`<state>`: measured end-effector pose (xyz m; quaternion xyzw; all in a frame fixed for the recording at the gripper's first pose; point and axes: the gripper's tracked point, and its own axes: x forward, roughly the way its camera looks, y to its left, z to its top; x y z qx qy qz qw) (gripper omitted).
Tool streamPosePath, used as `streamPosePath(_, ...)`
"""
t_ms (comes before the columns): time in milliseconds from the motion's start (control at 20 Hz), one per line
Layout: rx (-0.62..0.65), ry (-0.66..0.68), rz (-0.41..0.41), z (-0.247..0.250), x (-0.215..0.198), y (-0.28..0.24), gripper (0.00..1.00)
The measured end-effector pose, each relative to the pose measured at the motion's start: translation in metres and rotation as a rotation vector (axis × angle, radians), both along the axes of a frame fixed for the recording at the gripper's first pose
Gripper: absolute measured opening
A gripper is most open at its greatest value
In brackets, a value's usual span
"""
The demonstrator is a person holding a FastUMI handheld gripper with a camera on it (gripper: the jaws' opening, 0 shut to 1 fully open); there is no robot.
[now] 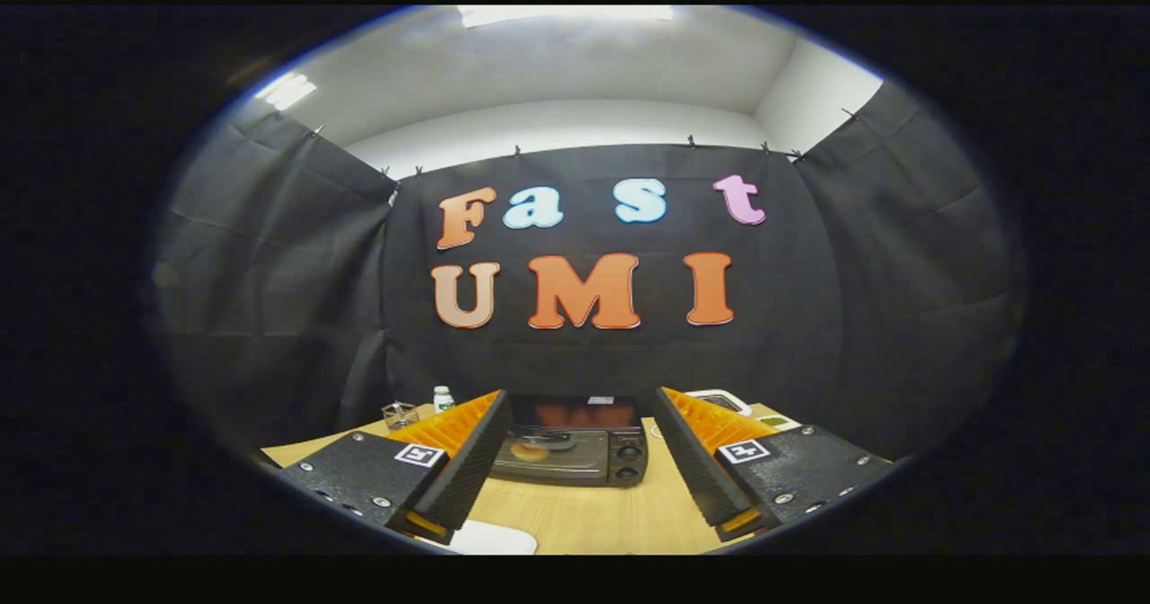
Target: Open the toaster oven, put the food inside, and close the toaster oven door.
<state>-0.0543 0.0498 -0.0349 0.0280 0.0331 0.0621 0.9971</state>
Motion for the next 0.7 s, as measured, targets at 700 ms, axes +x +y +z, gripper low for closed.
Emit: streamPosePath(700,-0.032,-0.013,0.034,-0.002,-0.019,0.003,0.95)
